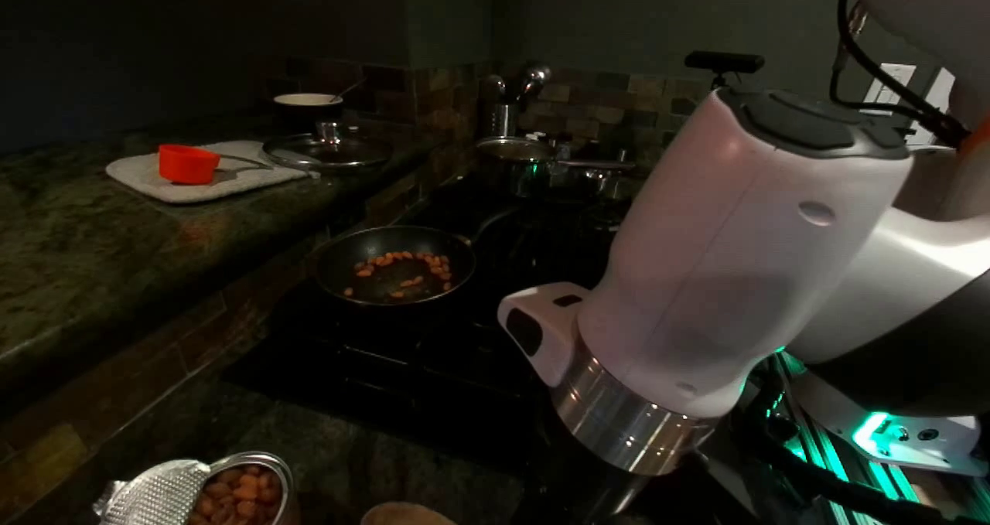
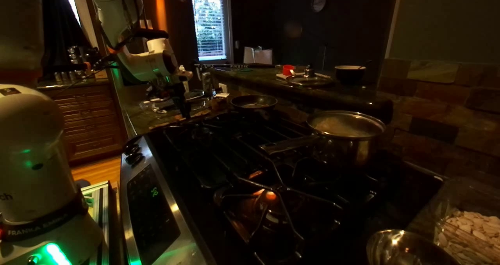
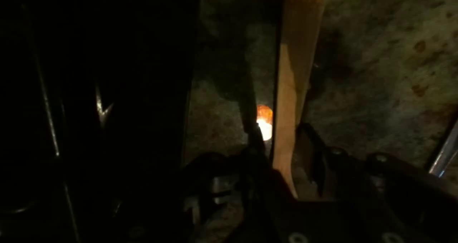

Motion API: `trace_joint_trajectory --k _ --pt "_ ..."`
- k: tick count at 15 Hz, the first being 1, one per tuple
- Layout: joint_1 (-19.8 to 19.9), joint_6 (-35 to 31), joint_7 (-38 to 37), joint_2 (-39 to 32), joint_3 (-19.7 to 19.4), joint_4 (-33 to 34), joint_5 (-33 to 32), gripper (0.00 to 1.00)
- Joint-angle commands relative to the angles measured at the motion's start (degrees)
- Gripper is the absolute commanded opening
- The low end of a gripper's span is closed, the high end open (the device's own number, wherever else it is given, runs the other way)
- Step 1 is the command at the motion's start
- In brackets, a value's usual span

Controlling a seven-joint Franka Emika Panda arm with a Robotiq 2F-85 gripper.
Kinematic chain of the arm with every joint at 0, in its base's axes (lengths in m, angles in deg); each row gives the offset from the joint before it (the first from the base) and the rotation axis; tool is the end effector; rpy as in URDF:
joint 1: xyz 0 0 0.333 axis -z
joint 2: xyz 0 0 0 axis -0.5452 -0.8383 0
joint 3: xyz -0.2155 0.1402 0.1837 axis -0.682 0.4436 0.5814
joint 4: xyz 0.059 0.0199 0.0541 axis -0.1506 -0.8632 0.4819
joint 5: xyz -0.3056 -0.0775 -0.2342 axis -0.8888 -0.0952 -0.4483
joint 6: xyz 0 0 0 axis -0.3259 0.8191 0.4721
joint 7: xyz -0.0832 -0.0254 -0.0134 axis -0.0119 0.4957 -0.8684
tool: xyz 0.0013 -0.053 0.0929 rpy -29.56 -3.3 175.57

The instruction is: Use the spoon to stir the contents in the pan

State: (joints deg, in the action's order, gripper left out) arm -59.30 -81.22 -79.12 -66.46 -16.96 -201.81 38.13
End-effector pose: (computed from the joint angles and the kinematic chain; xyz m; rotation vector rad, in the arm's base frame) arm 0.3794 0.4019 0.2899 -3.0833 -0.3288 -0.4071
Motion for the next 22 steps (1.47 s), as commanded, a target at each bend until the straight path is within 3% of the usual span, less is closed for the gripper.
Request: trace_joint_trajectory --k 1,6,8,12,15,18,20,21,22 --pt "-2.0 -4.9 -2.1 -1.8 -2.9 -0.4 -1.3 0.01" --pt "-1.6 -7.8 -3.3 -1.7 -3.0 -1.5 -3.2 0.04" --pt "-1.8 -7.8 -4.4 -0.8 -3.5 -2.2 -5.0 0.28" --pt "-1.8 -10.0 -7.7 1.7 -3.7 -5.1 -7.7 0.59" --pt "-1.8 -12.3 -10.5 3.2 -4.1 -8.1 -10.0 0.70" --pt "-2.3 -14.0 -13.9 4.5 -4.5 -10.2 -13.6 0.71" --pt "-2.9 -14.0 -16.9 5.1 -5.1 -10.8 -18.4 0.94" --pt "-3.2 -13.7 -18.1 5.2 -5.2 -10.8 -21.1 0.94" --pt "-1.8 -12.5 -14.4 3.5 -3.9 -8.8 -16.9 1.00"
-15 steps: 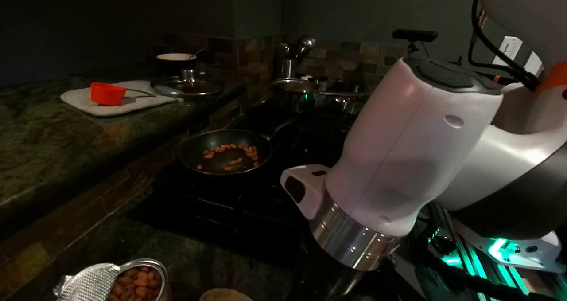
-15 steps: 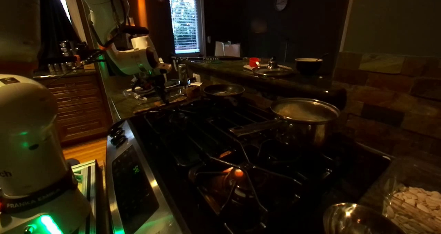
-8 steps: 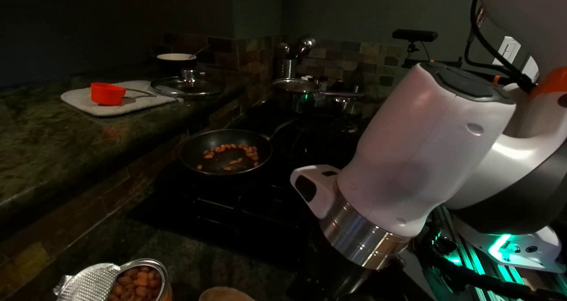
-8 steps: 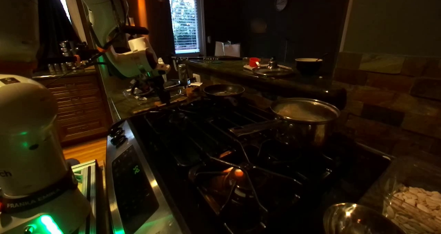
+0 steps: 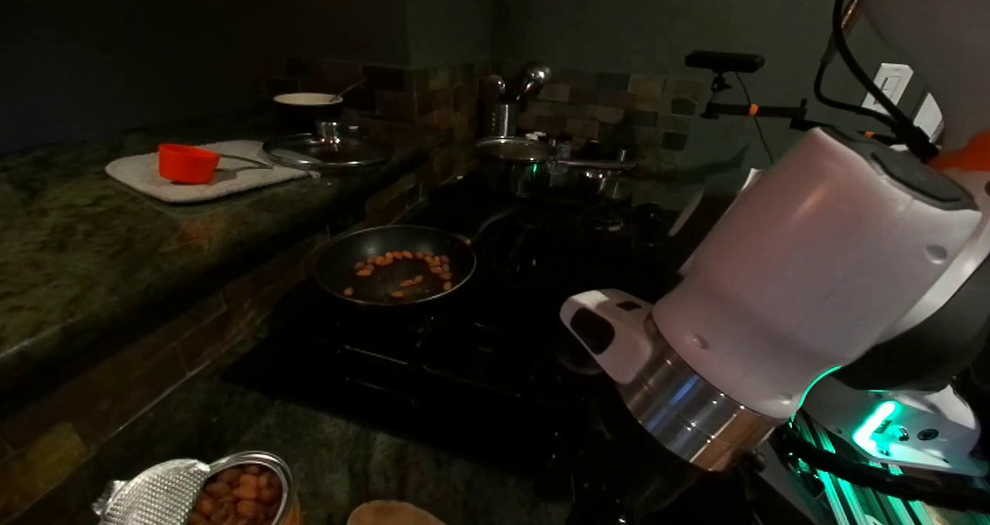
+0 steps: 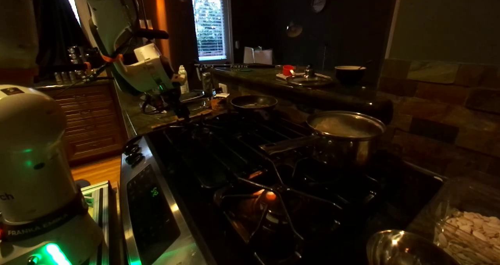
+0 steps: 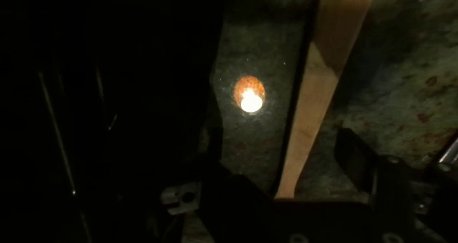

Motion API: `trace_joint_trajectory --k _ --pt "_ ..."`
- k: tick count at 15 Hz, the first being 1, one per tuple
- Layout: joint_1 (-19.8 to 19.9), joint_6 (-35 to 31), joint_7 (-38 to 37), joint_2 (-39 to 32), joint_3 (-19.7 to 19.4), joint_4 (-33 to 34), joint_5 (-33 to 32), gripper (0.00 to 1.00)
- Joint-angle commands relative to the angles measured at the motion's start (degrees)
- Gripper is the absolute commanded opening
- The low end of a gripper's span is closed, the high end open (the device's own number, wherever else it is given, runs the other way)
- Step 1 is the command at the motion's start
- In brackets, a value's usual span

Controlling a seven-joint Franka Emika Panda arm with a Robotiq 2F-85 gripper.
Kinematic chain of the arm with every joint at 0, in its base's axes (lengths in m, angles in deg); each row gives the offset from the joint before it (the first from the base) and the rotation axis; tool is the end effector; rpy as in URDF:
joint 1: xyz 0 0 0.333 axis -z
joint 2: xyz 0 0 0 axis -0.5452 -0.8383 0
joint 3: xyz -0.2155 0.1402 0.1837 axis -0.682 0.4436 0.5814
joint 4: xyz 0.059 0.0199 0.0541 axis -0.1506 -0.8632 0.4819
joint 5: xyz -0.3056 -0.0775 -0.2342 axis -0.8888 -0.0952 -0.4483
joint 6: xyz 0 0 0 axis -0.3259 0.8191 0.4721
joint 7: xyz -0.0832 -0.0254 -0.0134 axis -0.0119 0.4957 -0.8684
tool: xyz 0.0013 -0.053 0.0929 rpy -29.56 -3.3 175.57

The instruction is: Use the spoon to stir the contents in the pan

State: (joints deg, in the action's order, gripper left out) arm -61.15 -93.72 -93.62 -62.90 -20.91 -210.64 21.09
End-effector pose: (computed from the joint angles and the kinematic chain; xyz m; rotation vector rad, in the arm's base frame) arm 0.3444 0.3785 0.2759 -2.9824 -0.3616 -0.5960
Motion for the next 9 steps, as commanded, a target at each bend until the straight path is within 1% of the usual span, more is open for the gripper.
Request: trace_joint_trajectory --k 1,3,5,6,9 --pt "0.0 0.0 -0.4 0.1 0.0 -0.1 -0.4 0.86" --pt "0.0 0.0 -0.3 0.1 0.0 0.1 -0.4 1.00" --pt "0.1 0.0 -0.3 0.0 0.0 0.1 -0.4 1.00" --pt "-0.1 -1.1 -0.2 0.0 -0.2 0.4 -2.1 1.00" --pt "-1.6 -2.2 -5.6 0.2 -1.4 1.4 -11.0 1.00"
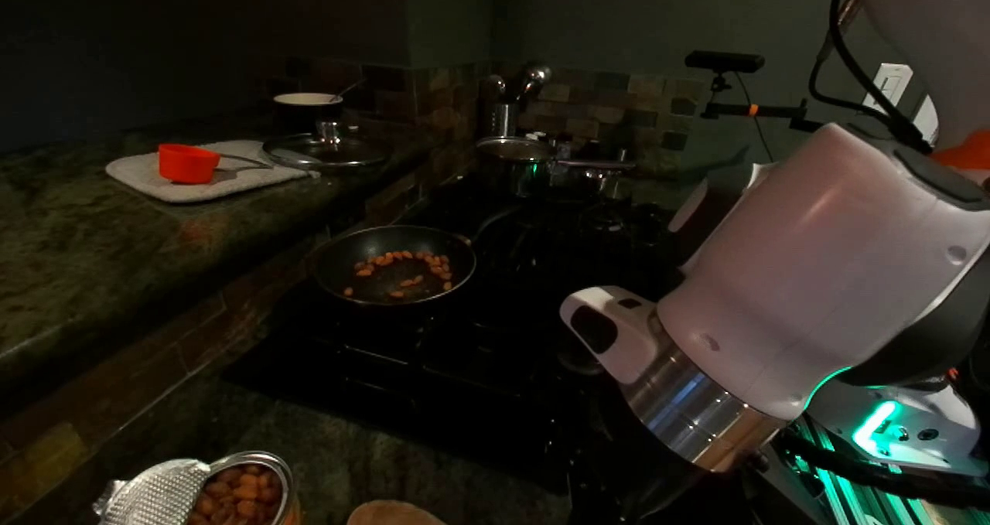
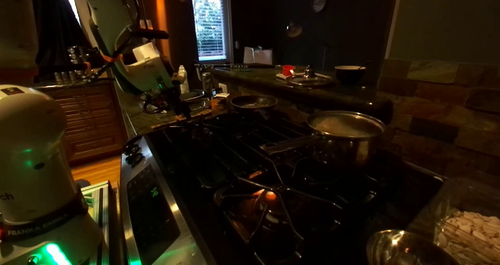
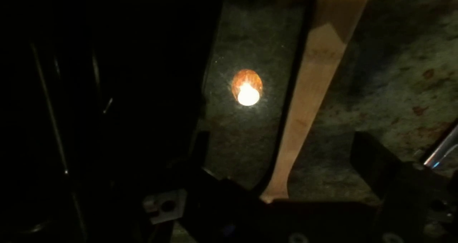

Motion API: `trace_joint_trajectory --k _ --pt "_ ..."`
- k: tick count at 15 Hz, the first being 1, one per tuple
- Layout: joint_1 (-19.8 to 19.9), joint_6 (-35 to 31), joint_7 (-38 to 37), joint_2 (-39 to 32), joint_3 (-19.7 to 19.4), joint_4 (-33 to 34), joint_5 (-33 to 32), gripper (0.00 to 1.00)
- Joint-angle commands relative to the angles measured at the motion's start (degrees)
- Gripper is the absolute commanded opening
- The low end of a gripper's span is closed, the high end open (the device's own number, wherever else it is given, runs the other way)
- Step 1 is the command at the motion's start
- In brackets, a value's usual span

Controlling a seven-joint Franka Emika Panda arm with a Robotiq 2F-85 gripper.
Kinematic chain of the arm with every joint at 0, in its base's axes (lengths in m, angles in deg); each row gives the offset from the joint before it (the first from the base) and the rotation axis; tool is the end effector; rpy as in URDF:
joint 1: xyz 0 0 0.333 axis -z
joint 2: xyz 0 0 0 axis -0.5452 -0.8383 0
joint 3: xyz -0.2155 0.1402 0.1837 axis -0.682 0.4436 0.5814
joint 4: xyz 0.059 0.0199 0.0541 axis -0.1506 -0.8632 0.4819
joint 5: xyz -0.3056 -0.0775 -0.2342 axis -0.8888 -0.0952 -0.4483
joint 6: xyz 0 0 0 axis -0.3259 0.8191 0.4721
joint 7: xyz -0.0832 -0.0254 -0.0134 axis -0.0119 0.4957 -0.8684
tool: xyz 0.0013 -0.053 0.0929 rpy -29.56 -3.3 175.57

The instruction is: Use the spoon to stir the contents in the pan

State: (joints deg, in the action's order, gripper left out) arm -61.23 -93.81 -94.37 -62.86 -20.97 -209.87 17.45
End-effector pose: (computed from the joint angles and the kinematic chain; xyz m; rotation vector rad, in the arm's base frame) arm 0.3447 0.3823 0.2803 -2.9681 -0.4279 -0.6446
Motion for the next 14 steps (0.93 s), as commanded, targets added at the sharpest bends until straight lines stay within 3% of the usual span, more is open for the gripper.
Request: trace_joint_trajectory --k 1,5,11,13,14 --pt "-1.7 -2.1 -6.2 0.2 -1.5 1.0 -9.8 1.00" --pt "-1.9 -2.9 -15.2 0.4 -2.4 1.7 -20.6 1.00" --pt "-2.1 -2.2 -34.4 -1.8 -2.6 3.4 -39.7 1.00" --pt "-2.0 -1.8 -39.3 -2.8 -2.2 3.8 -44.3 0.74" --pt "-1.9 -1.4 -41.2 -3.4 -2.1 3.9 -46.1 0.66"
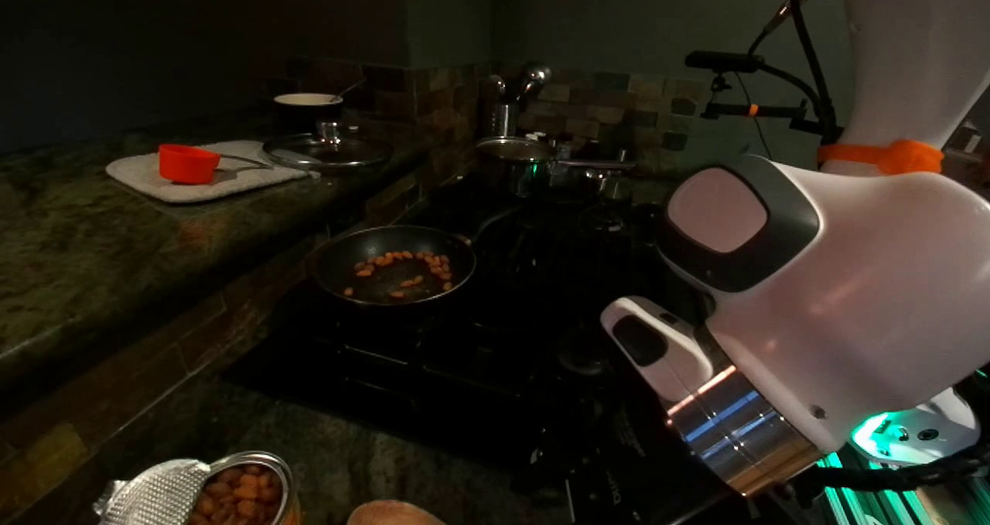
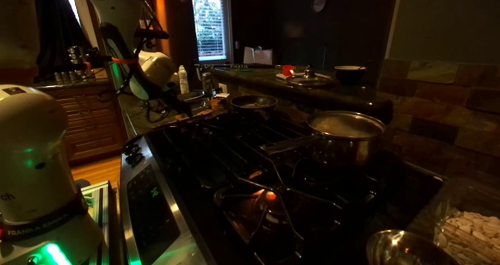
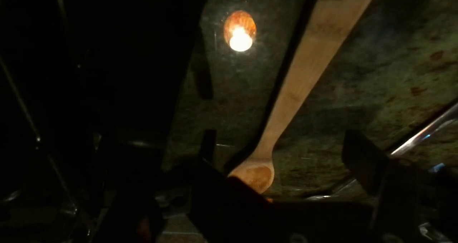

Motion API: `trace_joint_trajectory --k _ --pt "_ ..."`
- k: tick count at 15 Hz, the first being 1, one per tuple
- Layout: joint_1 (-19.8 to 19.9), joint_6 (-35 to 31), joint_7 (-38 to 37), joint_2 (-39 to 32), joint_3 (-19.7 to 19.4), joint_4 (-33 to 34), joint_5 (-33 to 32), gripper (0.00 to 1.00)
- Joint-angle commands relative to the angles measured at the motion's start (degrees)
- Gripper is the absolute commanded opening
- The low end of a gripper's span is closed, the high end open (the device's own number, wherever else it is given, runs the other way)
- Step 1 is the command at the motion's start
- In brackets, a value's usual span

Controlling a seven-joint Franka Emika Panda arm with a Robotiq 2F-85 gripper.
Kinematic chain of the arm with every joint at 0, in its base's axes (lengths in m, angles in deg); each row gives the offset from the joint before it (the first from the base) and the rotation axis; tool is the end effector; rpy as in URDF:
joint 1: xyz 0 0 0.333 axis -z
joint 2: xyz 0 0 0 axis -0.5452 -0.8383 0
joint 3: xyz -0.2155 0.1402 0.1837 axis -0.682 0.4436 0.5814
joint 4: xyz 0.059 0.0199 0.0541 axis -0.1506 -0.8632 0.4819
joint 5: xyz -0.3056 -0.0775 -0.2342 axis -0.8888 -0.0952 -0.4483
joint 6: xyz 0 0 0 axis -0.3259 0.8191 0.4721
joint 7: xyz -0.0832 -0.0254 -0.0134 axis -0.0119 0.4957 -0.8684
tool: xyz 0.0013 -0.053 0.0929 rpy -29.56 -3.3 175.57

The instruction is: Use the spoon to stir the contents in the pan

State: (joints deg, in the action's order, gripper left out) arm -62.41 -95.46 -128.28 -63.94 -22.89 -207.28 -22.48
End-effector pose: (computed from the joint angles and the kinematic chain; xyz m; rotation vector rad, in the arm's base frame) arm 0.3278 0.3823 0.2702 -2.8371 -0.5062 -0.9467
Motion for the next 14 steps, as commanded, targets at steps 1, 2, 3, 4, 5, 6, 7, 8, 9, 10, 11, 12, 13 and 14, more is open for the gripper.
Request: trace_joint_trajectory --k 1,2,3,4,5,6,7,8,9,10,11,12,13,14 --pt "-0.7 0.4 -9.2 -2.7 -0.1 1.4 -8.0 0.58" --pt "-0.6 0.4 -10.8 -3.3 0.0 1.3 -9.4 0.49" --pt "-0.6 0.5 -12.0 -3.8 0.1 1.3 -10.5 0.42" --pt "-0.6 0.6 -12.7 -4.0 0.2 1.4 -11.4 0.36" --pt "-0.5 0.6 -13.4 -4.0 0.3 1.5 -12.1 0.27" --pt "-0.6 0.6 -13.9 -4.1 0.3 1.6 -12.7 0.21" --pt "-0.5 0.5 -13.9 -4.1 0.4 1.7 -12.9 0.13" --pt "-0.4 0.0 -12.8 -4.1 0.4 1.5 -11.6 0.06" --pt "-0.3 -0.5 -10.6 -4.0 0.4 1.3 -9.4 0.01" --pt "-0.1 -1.0 -8.2 -3.6 0.4 1.0 -6.9 0.01" --pt "0.0 -1.4 -5.6 -3.5 0.4 0.8 -4.4 0.05" --pt "3.6 -1.0 0.3 -2.7 3.8 0.4 0.4 0.05" --pt "3.9 -0.8 4.1 -2.4 4.3 0.3 4.0 0.05" --pt "4.5 -0.2 9.6 -2.4 5.1 0.3 9.2 0.05"
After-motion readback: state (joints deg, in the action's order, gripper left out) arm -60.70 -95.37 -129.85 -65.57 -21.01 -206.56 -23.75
